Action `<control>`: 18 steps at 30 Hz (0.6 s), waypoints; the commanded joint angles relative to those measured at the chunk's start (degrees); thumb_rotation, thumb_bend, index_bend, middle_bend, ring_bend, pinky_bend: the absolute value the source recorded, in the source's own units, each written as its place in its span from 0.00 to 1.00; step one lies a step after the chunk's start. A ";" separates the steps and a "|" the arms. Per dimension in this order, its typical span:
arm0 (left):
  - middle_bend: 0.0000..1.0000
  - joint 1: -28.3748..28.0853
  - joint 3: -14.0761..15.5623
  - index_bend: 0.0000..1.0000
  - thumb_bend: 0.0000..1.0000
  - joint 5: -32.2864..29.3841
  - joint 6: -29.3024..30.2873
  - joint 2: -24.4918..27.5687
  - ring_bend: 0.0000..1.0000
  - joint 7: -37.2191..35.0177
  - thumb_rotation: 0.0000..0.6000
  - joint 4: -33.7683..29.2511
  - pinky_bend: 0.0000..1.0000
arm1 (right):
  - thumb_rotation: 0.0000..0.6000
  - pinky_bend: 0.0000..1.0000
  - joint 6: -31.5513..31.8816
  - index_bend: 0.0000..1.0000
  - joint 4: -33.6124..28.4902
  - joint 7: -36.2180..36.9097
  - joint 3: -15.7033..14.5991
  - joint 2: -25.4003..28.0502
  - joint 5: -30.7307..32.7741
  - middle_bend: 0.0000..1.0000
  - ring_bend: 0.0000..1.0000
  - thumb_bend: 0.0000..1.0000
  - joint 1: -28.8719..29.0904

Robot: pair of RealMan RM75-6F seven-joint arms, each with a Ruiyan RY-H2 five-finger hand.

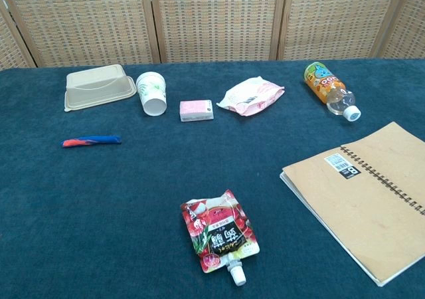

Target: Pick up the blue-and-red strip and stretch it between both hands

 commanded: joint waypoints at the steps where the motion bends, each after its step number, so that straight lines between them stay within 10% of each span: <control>1: 0.00 -0.02 -0.03 0.00 0.00 -0.10 -0.19 -0.06 0.00 -0.04 1.00 0.05 0.00 | 1.00 0.00 -0.01 0.00 -0.12 0.10 -0.05 0.11 -0.11 0.00 0.00 0.00 0.02; 7: 0.00 -2.38 -1.43 0.00 0.00 -1.29 -3.31 -0.70 0.00 1.27 1.00 0.00 0.00 | 1.00 0.00 -0.17 0.00 -0.07 0.70 0.06 -0.10 0.06 0.00 0.00 0.00 0.13; 18: 0.00 -19.54 -11.01 0.14 0.11 -17.99 -27.95 -7.23 0.00 -3.31 1.00 12.60 0.00 | 1.00 0.00 -1.55 0.00 0.45 2.22 0.85 0.22 2.16 0.00 0.00 0.00 0.69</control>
